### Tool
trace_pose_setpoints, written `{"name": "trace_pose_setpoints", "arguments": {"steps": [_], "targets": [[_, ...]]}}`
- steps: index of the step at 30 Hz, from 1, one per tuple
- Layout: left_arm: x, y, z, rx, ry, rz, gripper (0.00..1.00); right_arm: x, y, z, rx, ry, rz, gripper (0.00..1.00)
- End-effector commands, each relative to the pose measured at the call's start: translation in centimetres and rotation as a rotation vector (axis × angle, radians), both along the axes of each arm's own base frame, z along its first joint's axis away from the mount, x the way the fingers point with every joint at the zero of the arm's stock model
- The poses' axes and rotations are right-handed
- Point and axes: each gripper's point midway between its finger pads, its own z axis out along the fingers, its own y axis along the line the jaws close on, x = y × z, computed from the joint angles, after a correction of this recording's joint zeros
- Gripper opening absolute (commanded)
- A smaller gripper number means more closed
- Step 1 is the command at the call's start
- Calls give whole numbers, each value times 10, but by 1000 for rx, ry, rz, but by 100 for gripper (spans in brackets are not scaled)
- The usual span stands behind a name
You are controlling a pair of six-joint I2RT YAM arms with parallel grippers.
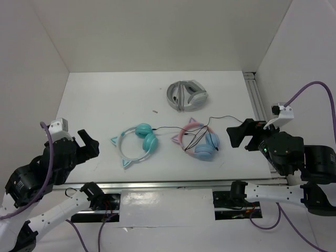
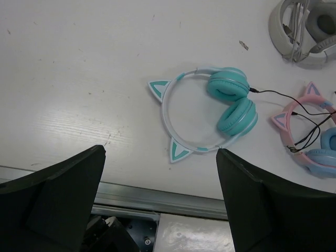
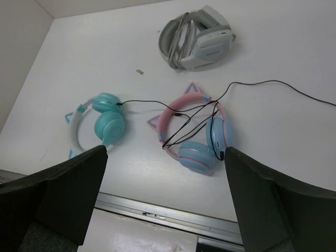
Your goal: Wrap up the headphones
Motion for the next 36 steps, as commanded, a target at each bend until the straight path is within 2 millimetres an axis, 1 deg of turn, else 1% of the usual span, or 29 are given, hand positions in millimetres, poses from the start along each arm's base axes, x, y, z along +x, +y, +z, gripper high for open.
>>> {"name": "trace_pose_setpoints", "arguments": {"steps": [1, 2, 3, 4, 5, 6, 7, 8, 9, 11, 12, 13, 15, 16, 17, 18, 19, 21, 24, 25, 27, 28, 29, 30, 31, 32, 33, 34, 36], "targets": [[3, -4, 4, -26, -46, -16, 100, 3, -7, 2, 5, -23, -30, 100], [1, -8, 4, -33, -54, -62, 100, 3, -8, 5, 9, -35, -25, 100], [2, -15, -3, -26, -49, -103, 100, 2, -5, 9, 34, -47, -2, 100], [6, -25, 3, -58, -88, -143, 100, 1, -2, 7, 34, -51, 13, 100], [4, -36, 2, -84, -87, -201, 100, 2, -1, 7, 41, -59, 15, 100], [5, -42, -4, -81, -74, -227, 100, 5, -5, 7, 58, -68, -20, 100], [6, -46, 0, -99, -87, -241, 100, 6, -5, 1, 37, -68, -34, 100], [7, -47, -5, -92, -76, -241, 100, 7, -5, -1, 35, -67, -44, 100], [14, -48, -9, -92, -48, -197, 100, 8, -5, -3, 32, -65, -55, 100], [19, -45, -25, -48, 33, -135, 100, 14, 6, -14, -20, -47, -70, 100], [24, -44, -25, -59, 54, -76, 100, 16, 9, -18, -43, -45, -77, 100], [34, -53, -40, -15, 141, -55, 100, 19, 15, -27, -92, -37, -87, 100], [41, -70, -55, -15, 243, -48, 100, 23, 21, -32, -117, -30, -108, 100], [49, -82, -61, -14, 273, -62, 100, 25, 26, -35, -140, -24, -108, 100], [58, -99, -78, 22, 339, -83, 100, 25, 30, -42, -160, -17, -92, 100], [62, -111, -88, 25, 362, -97, 100, 26, 37, -47, -177, -12, -77, 100], [71, -116, -99, 18, 365, -60, 100, 25, 43, -51, -202, -9, -43, 100], [78, -120, -124, 55, 414, 1, 100, 27, 59, -59, -206, -15, 5, 100], [92, -116, -151, 37, 437, 69, 100, 25, 70, -67, -228, -8, 67, 100], [94, -106, -167, 31, 468, 135, 100, 24, 72, -68, -226, -3, 78, 100], [95, -95, -182, 32, 483, 212, 100, 24, 73, -74, -256, 3, 82, 100], [90, -83, -197, 42, 521, 268, 100, 24, 73, -80, -271, 9, 82, 100], [89, -78, -202, 43, 527, 283, 100, 24, 71, -82, -280, 7, 85, 100], [95, -74, -210, 30, 520, 307, 100, 24, 75, -88, -282, 13, 95, 100], [89, -66, -223, 59, 546, 309, 100, 22, 74, -87, -278, 12, 110, 100], [89, -64, -229, 49, 555, 310, 100, 22, 76, -89, -276, 12, 110, 100], [90, -59, -240, 28, 560, 315, 100, 22, 79, -88, -273, 10, 124, 100], [95, -60, -242, 7, 554, 324, 100, 22, 79, -88, -273, 10, 124, 100], [88, -50, -261, 25, 595, 334, 100, 22, 82, -86, -263, 3, 135, 100]]}}
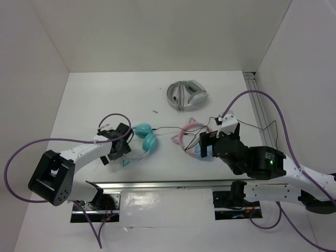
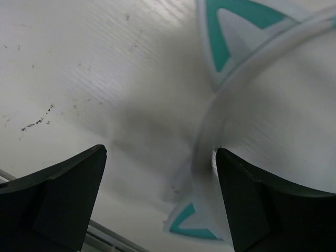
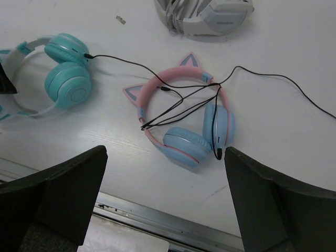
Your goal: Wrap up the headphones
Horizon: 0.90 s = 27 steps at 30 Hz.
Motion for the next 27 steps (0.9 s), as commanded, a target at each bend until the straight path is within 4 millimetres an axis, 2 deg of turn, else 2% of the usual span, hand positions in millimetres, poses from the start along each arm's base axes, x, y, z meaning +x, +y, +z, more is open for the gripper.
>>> {"name": "trace_pose_setpoints", "arguments": {"steps": [1, 6, 10, 11, 12, 15, 18, 19, 21, 23, 24, 26, 27], "targets": [[13, -2, -14, -71, -21, 38, 98, 3, 11, 13, 66, -30, 20, 100], [17, -3, -19, -59, -6, 16, 94, 4, 17, 13, 69, -29, 33, 100], [14, -7, -30, -105, 27, 32, 78, 3, 22, 15, 82, -27, 53, 100], [12, -10, -34, -117, 48, 29, 68, 3, 22, 15, 82, -27, 53, 100], [5, -9, -42, -120, 69, 39, 64, 3, 22, 15, 82, -27, 53, 100], [5, -10, -42, -126, 64, 57, 44, 2, 23, 23, 105, -29, 62, 100], [2, -6, -42, -131, 63, 88, 7, 2, 23, 27, 107, -36, 66, 100], [-2, -2, -42, -126, 73, 98, 0, 1, 21, 29, 116, -39, 66, 100], [-5, 1, -45, -113, 79, 101, 0, 1, 21, 32, 133, -45, 66, 100], [-9, 3, -41, -112, 82, 101, 0, 1, 25, 28, 139, -42, 73, 100], [-6, 4, -36, -106, 69, 102, 0, 1, 25, 32, 162, -51, 73, 100], [-9, 3, -21, -91, 69, 84, 0, 2, 32, 30, 197, -57, 86, 100], [-6, -1, -4, -93, 11, 68, 0, 1, 38, 29, 208, -59, 102, 100]]}}
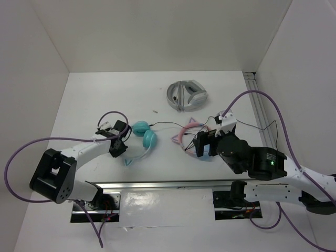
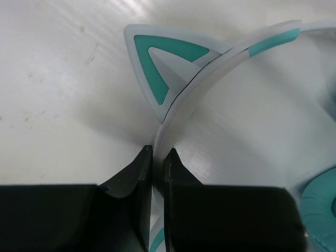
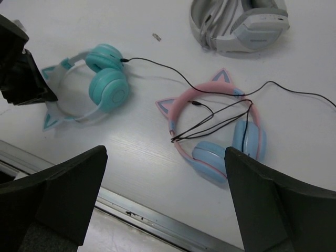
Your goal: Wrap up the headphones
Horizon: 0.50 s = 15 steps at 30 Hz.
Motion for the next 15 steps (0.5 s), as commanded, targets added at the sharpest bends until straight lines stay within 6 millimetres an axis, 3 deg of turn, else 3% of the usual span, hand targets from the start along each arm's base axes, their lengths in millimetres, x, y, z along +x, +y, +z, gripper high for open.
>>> {"name": "trace_pose_setpoints", "arguments": {"steps": [1, 2, 4, 6, 7, 10, 11, 13, 14, 15], "targets": [[-20, 4, 32, 38, 8, -16, 0, 1, 18, 15, 119, -38, 45, 100], [-25, 5, 46, 50, -5, -27, 0, 3, 28, 17, 154, -52, 59, 100], [-11, -2, 99, 17, -159, -86, 0, 2, 36, 22, 189, -70, 94, 100], [-6, -1, 137, 16, -246, -135, 0, 2, 47, 35, 250, -101, 124, 100], [-1, -1, 176, 0, -335, -151, 0, 3, 53, 34, 248, -109, 137, 100], [-9, 7, 219, 11, -384, -170, 0, 7, 65, 49, 311, -146, 141, 100], [-7, 7, 248, 4, -448, -192, 0, 11, 67, 56, 320, -176, 132, 100], [-9, 1, 271, -22, -485, -249, 0, 13, 71, 65, 328, -212, 139, 100], [-10, 0, 284, -4, -506, -307, 0, 16, 70, 72, 313, -252, 138, 100], [-10, 1, 309, -6, -558, -320, 0, 18, 73, 88, 350, -287, 137, 100]]}}
